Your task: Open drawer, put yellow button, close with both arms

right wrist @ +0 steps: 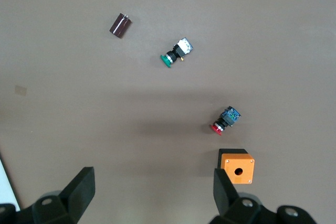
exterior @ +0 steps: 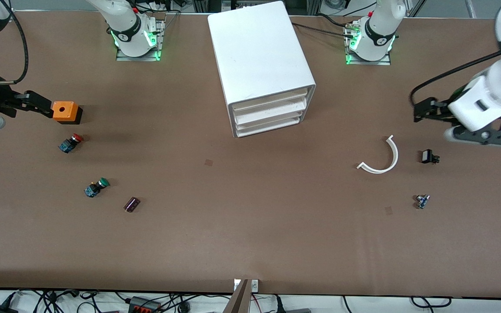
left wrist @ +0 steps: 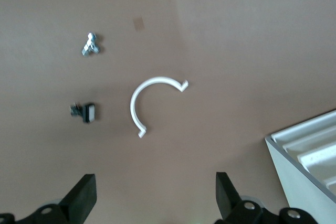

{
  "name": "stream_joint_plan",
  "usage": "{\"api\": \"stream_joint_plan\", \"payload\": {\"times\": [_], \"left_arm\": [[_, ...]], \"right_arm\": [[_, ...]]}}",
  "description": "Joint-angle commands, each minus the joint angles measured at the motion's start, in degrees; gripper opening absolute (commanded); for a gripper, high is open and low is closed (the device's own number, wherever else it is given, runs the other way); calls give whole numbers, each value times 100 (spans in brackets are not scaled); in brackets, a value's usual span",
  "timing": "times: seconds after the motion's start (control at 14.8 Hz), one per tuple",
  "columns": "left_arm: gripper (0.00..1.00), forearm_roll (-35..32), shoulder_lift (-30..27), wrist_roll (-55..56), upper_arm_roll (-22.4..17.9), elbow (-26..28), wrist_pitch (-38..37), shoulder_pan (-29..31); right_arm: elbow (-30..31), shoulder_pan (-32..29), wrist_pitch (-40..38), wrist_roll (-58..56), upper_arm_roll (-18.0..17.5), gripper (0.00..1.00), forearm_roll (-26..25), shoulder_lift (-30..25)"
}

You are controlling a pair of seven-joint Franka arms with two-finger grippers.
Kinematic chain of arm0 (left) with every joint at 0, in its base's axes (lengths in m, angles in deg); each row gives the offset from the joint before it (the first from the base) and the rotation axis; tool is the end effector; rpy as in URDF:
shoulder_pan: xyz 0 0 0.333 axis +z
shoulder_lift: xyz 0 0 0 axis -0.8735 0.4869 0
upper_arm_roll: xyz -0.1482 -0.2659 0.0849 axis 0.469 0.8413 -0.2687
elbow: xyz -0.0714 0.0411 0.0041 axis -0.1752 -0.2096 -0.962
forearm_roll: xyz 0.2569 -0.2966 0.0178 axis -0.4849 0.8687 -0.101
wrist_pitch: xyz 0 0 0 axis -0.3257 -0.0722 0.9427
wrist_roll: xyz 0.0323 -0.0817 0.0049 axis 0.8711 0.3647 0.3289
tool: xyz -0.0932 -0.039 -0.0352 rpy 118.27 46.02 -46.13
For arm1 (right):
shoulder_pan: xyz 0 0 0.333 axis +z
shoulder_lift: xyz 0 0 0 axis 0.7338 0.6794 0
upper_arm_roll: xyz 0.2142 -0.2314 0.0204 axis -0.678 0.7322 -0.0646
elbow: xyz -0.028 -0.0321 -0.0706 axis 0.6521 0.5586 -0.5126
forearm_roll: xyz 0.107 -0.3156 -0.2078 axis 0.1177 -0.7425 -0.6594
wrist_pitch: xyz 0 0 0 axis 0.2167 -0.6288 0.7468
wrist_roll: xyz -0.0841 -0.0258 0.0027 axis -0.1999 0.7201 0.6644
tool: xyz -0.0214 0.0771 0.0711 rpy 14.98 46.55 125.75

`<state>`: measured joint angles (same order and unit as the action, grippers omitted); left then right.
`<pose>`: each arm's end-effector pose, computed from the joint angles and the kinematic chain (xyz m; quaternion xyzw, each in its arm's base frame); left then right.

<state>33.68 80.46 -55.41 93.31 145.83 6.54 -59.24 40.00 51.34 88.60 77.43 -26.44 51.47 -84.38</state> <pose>0.5799 -0.0441 0.5802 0.9970 -0.0608 -0.0466 0.0071 0.5662 -0.0065 0.5739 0.9994 0.0086 -0.0256 0.0200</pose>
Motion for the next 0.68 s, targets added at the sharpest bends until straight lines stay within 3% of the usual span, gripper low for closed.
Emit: {"api": "stream_joint_plan", "payload": {"times": [0.0, 0.61], "left_arm": [[100, 115, -824, -229, -385, 1213, 993, -355], [100, -9, -834, -105, -465, 1293, 1145, -479]], "right_arm": [[123, 35, 73, -62, -25, 100, -116, -112], [105, 44, 99, -62, -25, 100, -116, -130]]}}
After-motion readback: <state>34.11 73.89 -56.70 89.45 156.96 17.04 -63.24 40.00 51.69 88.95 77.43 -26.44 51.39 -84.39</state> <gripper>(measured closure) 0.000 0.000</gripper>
